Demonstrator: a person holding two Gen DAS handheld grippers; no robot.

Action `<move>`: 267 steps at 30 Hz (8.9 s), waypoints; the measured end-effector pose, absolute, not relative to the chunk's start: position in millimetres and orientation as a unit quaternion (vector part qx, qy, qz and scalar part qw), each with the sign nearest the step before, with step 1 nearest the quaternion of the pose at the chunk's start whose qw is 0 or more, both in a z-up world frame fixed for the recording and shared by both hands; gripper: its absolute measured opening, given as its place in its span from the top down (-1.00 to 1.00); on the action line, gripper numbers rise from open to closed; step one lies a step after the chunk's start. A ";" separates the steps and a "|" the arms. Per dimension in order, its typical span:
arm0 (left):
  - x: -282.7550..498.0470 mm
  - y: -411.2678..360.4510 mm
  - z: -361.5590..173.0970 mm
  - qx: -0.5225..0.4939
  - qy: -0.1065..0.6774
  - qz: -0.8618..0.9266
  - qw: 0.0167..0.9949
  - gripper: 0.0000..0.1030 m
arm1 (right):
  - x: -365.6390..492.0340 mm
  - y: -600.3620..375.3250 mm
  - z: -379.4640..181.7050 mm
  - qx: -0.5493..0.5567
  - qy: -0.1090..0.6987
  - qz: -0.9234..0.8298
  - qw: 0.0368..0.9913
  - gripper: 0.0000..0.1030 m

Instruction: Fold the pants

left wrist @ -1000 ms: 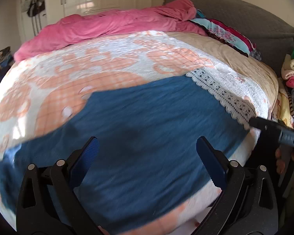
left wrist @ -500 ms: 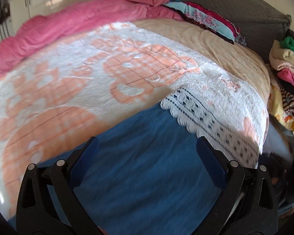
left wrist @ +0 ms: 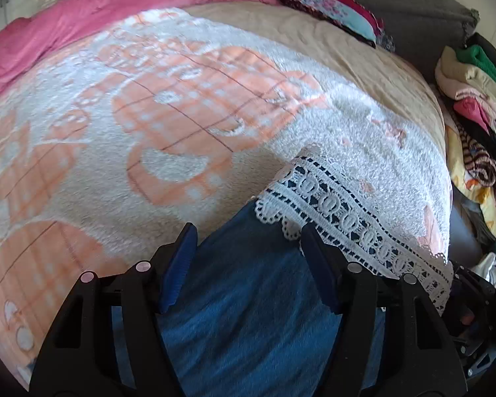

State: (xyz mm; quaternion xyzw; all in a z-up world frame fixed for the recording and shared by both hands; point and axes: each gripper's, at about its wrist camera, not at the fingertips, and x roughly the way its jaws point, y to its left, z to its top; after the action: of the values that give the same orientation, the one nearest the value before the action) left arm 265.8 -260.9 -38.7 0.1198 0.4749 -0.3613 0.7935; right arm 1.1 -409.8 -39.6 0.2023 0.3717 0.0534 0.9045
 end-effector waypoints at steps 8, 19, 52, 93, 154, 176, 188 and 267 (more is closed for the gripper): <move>279.3 -269.2 -48.5 0.112 0.473 -0.402 0.776 -0.22 | 5.2 -409.0 -39.5 0.206 0.365 0.069 0.905 -0.25; 269.4 -273.8 -51.2 0.105 0.470 -0.435 0.761 0.39 | 17.1 -401.7 -41.5 0.206 0.366 0.094 0.902 -0.12; 234.4 -84.3 6.6 -0.066 0.400 -0.344 0.847 0.71 | 26.3 -221.9 3.4 -0.026 0.306 0.289 0.907 0.63; 216.7 32.4 -49.5 -0.226 0.431 -0.220 0.846 0.54 | -37.1 -121.8 -39.0 -0.242 0.275 0.315 0.876 0.40; 20.4 -19.5 -17.4 -0.037 0.378 -0.117 0.917 -0.39 | -6.8 -289.4 -23.3 0.039 0.324 0.216 0.920 -0.80; -5.6 68.7 6.7 -0.099 0.339 -0.032 0.935 -0.80 | -5.7 -255.1 11.8 0.008 0.313 0.236 0.920 -0.83; -13.4 114.4 -11.3 -0.150 0.355 -0.001 0.923 -0.81 | 22.4 -184.4 32.8 -0.040 0.328 0.300 0.895 -0.83; 55.4 -70.2 -15.4 -0.119 0.415 -0.265 0.862 -0.53 | 131.6 -230.6 26.8 0.074 0.407 0.398 0.819 -0.32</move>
State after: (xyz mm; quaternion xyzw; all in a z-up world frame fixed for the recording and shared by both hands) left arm 55.4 -70.2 -15.4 -0.1186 0.4150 -0.2654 0.8621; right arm 131.6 -230.6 26.8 0.0740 0.4073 0.3979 0.8187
